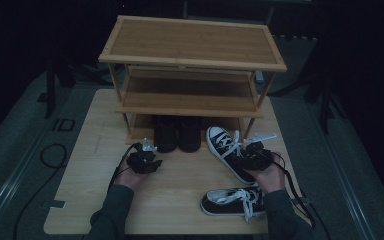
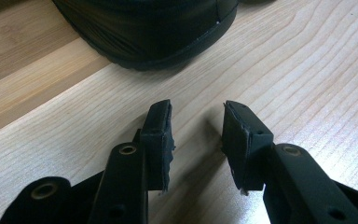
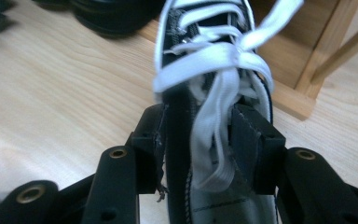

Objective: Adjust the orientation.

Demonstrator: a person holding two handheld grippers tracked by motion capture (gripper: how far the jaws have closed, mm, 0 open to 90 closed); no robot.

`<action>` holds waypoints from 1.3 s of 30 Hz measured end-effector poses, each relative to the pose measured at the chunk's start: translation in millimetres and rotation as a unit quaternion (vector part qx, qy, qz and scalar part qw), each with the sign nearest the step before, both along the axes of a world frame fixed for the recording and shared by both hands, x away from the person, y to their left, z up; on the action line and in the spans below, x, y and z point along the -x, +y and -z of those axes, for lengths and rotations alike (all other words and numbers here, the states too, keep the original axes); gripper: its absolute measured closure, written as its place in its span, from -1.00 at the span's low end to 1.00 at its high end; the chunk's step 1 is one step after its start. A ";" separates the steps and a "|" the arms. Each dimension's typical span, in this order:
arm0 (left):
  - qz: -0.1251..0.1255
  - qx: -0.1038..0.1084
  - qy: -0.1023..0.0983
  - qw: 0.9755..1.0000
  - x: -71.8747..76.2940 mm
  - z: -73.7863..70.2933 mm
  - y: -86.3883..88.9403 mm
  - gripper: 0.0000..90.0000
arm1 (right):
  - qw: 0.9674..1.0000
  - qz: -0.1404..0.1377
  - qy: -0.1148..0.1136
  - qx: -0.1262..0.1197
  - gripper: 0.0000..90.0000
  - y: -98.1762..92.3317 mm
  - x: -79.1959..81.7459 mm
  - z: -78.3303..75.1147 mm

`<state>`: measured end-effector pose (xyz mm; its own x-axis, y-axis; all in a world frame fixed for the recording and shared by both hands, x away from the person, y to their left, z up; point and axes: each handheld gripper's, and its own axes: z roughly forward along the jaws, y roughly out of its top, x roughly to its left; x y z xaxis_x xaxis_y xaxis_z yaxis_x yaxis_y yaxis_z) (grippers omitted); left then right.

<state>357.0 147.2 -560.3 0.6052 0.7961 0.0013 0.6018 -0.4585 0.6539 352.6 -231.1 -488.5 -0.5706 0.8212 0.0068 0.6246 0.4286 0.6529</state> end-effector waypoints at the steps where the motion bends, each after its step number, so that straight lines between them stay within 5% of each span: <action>1: 0.000 0.000 0.000 1.000 0.0 0.0 0.0 0.40 | 1.000 0.007 0.003 0.002 0.24 0.5 -2.8 2.3; 7: 0.000 0.000 0.000 1.000 0.0 0.1 0.1 0.40 | 1.000 -0.001 0.026 -0.004 0.41 9.8 -13.3 13.9; 11: 0.000 0.001 0.000 1.000 0.1 0.2 0.2 0.40 | 1.000 -0.007 0.010 0.002 0.86 15.6 -10.2 12.2; 26: -0.001 0.001 -0.001 1.000 -0.1 0.2 0.0 0.40 | 0.999 -0.048 0.006 -0.020 0.89 26.6 -3.3 13.5; 30: -0.001 0.000 -0.001 1.000 -0.2 0.1 -0.1 0.40 | 0.999 -0.049 0.015 -0.015 0.83 26.7 -4.9 12.5; 39: 0.000 0.000 0.001 1.000 -1.0 -0.2 -0.2 0.40 | 0.997 -0.072 0.008 -0.025 0.23 12.0 9.2 -5.7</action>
